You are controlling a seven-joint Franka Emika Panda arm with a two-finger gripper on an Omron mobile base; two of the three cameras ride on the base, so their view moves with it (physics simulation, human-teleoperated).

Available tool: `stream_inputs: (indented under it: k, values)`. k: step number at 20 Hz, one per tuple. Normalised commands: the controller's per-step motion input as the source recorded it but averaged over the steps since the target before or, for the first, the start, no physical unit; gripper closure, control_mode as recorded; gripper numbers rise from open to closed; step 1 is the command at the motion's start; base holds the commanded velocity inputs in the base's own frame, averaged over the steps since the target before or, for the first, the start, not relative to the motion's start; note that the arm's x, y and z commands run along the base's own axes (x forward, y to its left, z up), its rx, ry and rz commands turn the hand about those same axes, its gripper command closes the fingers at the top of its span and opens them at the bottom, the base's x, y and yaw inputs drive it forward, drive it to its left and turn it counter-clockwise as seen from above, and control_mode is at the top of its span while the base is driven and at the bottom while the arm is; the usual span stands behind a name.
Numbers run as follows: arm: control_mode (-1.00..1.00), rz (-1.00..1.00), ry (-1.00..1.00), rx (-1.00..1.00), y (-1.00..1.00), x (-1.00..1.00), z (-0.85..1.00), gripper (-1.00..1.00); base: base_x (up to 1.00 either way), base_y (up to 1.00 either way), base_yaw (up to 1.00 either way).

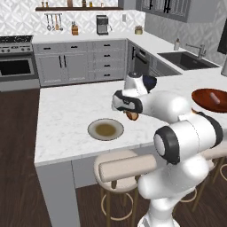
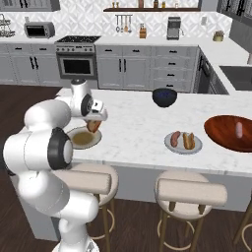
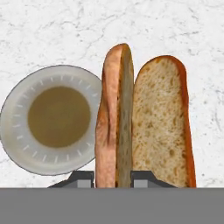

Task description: Place one bun and one sausage from the bowl on each plate.

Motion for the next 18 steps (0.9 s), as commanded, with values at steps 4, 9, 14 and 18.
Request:
stream_inputs:
  k: [4, 9, 14, 18]
  values:
    - [-1.0, 0.0, 0.09, 0.03, 0.0, 0.18, -0.22, 1.0, 0.0, 0.0, 0.0]
    - [-1.0, 0.0, 0.16, -0.02, 0.48, 0.23, -0.73, 1.0, 0.0, 0.0, 0.0]
    - [-1.0, 0.0, 0.12, -0.02, 0.38, 0.0, -0.72, 1.0, 0.0, 0.0, 0.0]
    - [-1.0, 0.0, 0.07, 0.0, 0.22, 0.0, -0.23, 1.0, 0.0, 0.0, 0.0]
